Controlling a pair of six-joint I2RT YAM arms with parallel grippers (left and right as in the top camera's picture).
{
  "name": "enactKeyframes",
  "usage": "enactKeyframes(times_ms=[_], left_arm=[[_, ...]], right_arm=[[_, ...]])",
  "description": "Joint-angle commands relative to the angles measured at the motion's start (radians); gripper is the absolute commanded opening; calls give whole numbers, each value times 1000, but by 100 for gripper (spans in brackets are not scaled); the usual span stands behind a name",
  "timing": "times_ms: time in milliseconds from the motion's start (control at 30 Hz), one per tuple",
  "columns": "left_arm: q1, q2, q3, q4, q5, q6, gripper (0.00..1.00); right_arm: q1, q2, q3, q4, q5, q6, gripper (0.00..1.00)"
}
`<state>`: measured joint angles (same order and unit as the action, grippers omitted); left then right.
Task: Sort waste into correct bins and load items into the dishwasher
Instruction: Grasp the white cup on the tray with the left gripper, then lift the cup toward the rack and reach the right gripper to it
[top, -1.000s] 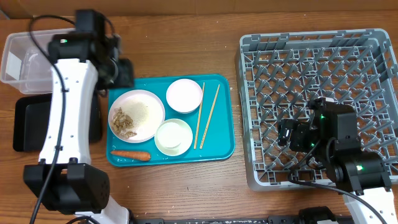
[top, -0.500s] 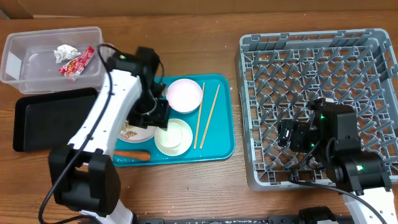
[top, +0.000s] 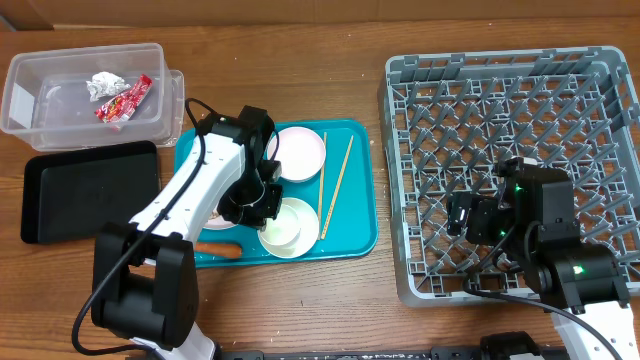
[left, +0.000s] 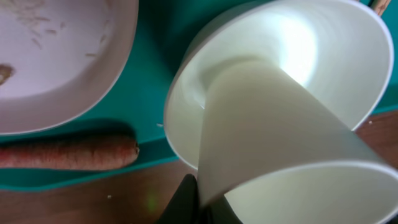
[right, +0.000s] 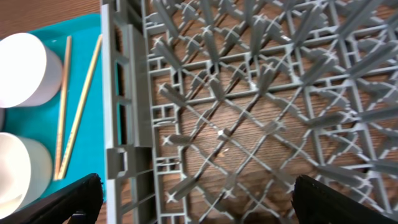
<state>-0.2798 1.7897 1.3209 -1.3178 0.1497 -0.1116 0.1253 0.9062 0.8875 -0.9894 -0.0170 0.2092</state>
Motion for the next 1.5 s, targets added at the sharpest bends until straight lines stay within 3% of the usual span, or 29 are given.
enactKeyframes(times_ms=[0, 100, 200, 333, 500, 733, 900, 1133, 1467], left_arm=[[1, -1, 124, -36, 79, 39, 4], [10, -2, 224, -64, 201, 68, 4], [18, -2, 290, -35, 356, 67, 4], [17, 0, 298, 105, 726, 86, 4], [-10, 4, 297, 177, 901, 89, 4], [-31, 6, 296, 189, 927, 80, 4], [-45, 6, 296, 211, 1053, 87, 4], [-58, 6, 296, 223, 1077, 86, 4], [-74, 6, 296, 231, 1182, 86, 4]], right_arm=[[3, -5, 24, 3, 112, 24, 100], [3, -5, 24, 15, 257, 127, 100], [3, -4, 24, 53, 260, 158, 100], [3, 12, 24, 144, 61, 138, 100], [-2, 51, 24, 274, -314, 70, 100], [-53, 92, 24, 425, -752, -18, 100], [-63, 130, 24, 446, -876, -59, 100], [-62, 162, 24, 546, -1139, -84, 100], [-62, 163, 24, 622, -1208, -84, 96]])
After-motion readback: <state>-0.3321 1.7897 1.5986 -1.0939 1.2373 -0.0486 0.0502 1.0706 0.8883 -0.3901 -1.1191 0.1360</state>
